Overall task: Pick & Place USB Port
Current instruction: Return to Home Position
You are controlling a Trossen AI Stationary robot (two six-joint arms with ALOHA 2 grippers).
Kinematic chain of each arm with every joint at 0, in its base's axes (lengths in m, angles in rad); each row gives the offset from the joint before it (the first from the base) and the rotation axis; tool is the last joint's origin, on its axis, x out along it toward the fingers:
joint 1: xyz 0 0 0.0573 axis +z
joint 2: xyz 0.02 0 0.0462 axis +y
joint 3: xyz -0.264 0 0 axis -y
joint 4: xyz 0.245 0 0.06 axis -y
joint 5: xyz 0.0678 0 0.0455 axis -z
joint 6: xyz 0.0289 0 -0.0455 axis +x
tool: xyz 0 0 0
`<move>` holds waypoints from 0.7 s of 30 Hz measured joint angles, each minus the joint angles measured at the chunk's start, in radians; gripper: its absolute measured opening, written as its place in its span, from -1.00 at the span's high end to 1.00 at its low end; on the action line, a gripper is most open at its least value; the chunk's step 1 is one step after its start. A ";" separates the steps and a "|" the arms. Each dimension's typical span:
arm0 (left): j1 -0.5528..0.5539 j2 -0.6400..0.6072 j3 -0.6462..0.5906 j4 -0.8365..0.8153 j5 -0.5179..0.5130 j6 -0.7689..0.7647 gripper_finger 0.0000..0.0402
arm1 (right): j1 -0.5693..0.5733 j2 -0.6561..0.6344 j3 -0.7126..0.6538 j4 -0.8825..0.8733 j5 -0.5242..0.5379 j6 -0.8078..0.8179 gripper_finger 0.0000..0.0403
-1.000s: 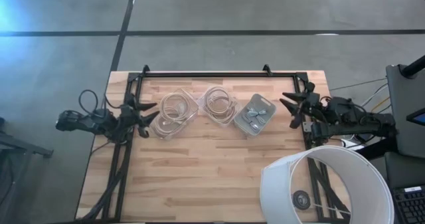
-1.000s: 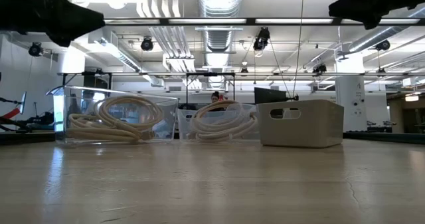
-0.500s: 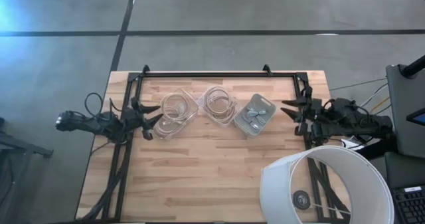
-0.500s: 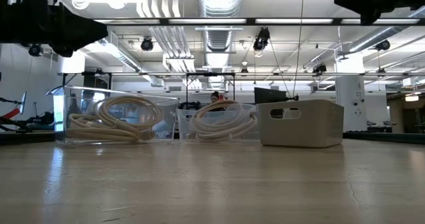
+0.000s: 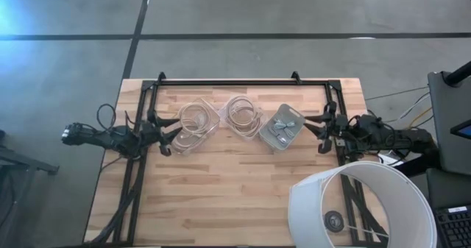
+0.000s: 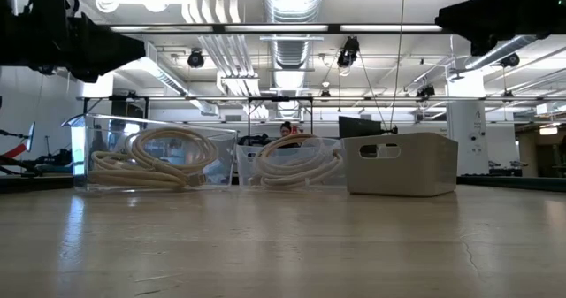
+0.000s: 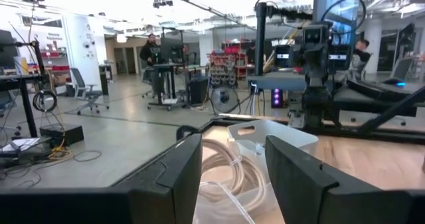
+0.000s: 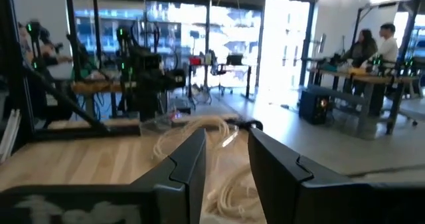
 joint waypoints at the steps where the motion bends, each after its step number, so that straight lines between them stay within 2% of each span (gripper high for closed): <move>1: 0.000 0.000 0.000 -0.002 0.001 -0.013 0.15 | 0.000 0.000 -0.010 0.023 0.000 -0.001 0.45; 21: 0.002 0.003 -0.002 -0.024 0.001 -0.070 0.15 | 0.000 0.001 -0.149 0.067 0.000 0.082 0.40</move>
